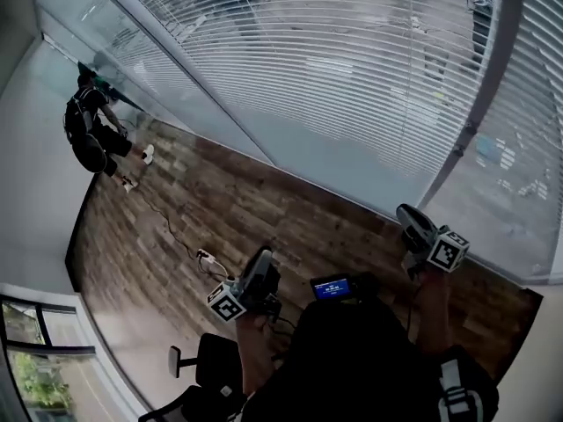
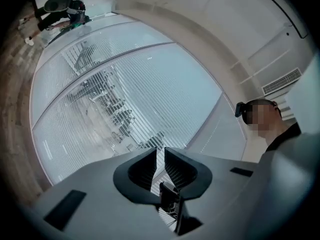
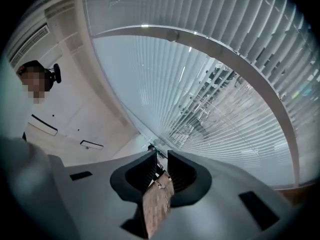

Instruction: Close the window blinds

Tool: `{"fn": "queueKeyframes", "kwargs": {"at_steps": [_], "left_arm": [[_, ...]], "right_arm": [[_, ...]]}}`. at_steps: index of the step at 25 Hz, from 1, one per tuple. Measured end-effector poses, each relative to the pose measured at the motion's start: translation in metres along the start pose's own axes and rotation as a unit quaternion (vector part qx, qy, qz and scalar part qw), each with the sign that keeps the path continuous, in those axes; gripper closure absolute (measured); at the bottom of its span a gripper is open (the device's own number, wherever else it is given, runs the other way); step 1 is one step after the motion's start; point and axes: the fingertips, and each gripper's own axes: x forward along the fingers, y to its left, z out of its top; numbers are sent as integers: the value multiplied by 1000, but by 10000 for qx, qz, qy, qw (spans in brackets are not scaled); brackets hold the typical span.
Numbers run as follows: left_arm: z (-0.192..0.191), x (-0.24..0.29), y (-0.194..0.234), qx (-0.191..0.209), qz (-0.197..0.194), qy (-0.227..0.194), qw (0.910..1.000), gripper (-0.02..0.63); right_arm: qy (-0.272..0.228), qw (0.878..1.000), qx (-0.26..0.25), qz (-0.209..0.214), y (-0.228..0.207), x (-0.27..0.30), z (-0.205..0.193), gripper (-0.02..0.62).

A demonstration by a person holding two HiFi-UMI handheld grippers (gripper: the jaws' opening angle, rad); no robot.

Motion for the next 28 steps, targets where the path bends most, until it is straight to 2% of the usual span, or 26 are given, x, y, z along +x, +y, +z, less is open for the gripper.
{"fn": "queueKeyframes", "kwargs": {"at_steps": [3, 6, 9, 13, 16, 20, 24, 28], "left_arm": [[1, 24, 11, -68, 94, 140, 9998, 551], [9, 48, 30, -201, 19, 189, 9996, 551], [26, 78, 61, -393, -219, 324, 9985, 550], [50, 97, 92, -663, -732, 439, 9941, 550], [55, 111, 110, -824, -1063, 560, 9893, 551], [92, 123, 134, -801, -1361, 581, 9857, 551], [120, 139, 154, -844, -1624, 684, 9807, 551], [132, 144, 176, -1012, -1829, 862, 9741, 550]], "right_arm": [[-53, 9993, 301, -203, -21, -7, 0, 526], [-118, 9978, 422, -498, -40, -8, 6, 526], [-285, 9960, 266, -806, -48, 4, 23, 526], [-667, 9902, -101, -1225, -38, 14, 41, 526], [-1157, 9799, -240, -1604, -34, 1, 54, 526], [-1855, 9649, -270, -1839, -20, 0, 67, 526], [-2237, 9476, -611, -2196, -1, 3, 89, 526], [-2511, 9305, -751, -2560, 18, 5, 90, 526]]}}
